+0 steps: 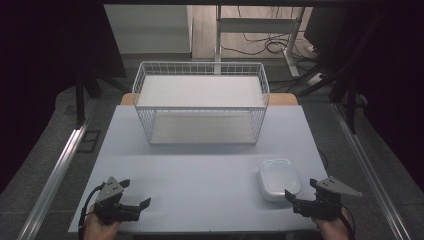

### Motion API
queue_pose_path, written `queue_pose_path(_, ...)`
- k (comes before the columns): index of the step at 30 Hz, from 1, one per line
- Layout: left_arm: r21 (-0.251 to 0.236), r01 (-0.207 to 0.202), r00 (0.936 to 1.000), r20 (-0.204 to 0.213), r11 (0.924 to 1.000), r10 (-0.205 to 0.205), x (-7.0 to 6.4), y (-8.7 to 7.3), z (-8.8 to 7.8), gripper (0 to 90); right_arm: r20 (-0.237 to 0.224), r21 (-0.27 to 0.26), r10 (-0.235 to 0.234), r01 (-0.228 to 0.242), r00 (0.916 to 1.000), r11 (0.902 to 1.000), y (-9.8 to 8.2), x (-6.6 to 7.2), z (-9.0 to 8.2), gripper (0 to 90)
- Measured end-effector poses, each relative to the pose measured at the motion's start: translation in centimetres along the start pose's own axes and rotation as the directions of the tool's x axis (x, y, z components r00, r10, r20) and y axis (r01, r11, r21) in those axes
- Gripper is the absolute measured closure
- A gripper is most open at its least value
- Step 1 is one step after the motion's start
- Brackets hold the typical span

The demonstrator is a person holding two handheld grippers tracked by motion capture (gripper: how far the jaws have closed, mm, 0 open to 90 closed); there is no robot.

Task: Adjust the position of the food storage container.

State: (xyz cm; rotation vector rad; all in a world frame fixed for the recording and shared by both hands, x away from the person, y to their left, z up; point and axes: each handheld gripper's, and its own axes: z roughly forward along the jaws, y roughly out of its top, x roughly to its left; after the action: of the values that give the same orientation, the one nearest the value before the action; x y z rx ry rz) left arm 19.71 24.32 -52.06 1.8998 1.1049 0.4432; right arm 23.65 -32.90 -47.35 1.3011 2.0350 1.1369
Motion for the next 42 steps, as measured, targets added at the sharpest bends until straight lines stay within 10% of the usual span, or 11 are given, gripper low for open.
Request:
queue_pose_path(23, 0.019, 0.052, 0.9981, 0.032, 0.9984, -0.053, 0.6, -0.2, 0.3, 2.3, 0.056, 0.066, 0.019, -0.022, 0.9982, 0.9976, 0.3, -0.8, 0.0, 5.4)
queue_pose_path(42, 0.032, 0.066, 0.9968, 0.043, 0.9973, -0.067, 0.8, -0.2, 0.5, 2.5, 0.122, 0.105, 0.01, -0.023, 0.9924, 0.9942, 2.8, -3.4, 2.6, 88.6)
